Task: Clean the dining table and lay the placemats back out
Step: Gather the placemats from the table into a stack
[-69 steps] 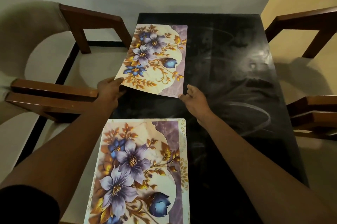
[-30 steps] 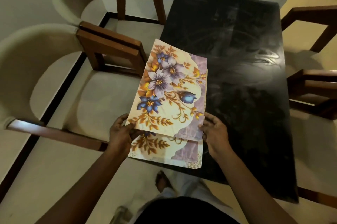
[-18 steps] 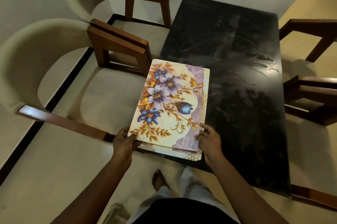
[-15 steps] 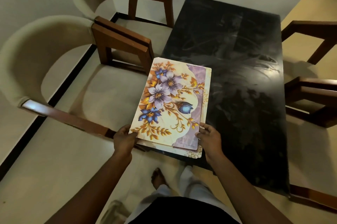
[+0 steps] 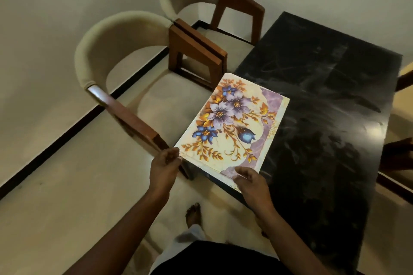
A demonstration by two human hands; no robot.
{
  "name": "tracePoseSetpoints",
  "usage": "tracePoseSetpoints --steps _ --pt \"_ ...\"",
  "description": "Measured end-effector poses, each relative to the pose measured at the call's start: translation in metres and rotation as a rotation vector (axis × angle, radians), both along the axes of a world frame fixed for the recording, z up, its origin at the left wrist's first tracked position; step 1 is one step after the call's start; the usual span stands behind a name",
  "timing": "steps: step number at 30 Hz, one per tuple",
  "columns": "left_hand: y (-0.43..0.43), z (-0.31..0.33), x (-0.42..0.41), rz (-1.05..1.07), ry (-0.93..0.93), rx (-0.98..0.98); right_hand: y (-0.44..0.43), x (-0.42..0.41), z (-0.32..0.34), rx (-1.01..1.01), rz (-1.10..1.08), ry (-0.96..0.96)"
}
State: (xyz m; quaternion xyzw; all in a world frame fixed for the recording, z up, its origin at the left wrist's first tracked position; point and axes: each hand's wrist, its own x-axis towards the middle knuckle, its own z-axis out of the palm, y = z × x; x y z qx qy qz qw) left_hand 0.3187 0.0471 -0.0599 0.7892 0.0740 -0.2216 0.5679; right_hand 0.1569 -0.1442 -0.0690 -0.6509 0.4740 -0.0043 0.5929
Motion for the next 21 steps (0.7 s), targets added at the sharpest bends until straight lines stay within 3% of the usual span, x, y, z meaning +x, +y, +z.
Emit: tracePoseSetpoints --steps 12,21 --pt "0.07 0.02 -0.147 0.323 -0.079 -0.085 0.042 -0.027 0.022 0.075 0.548 -0.184" --pt "0.167 0.022 -0.244 0.608 -0.046 -0.088 0.139 -0.055 0.031 0.138 0.793 -0.164"
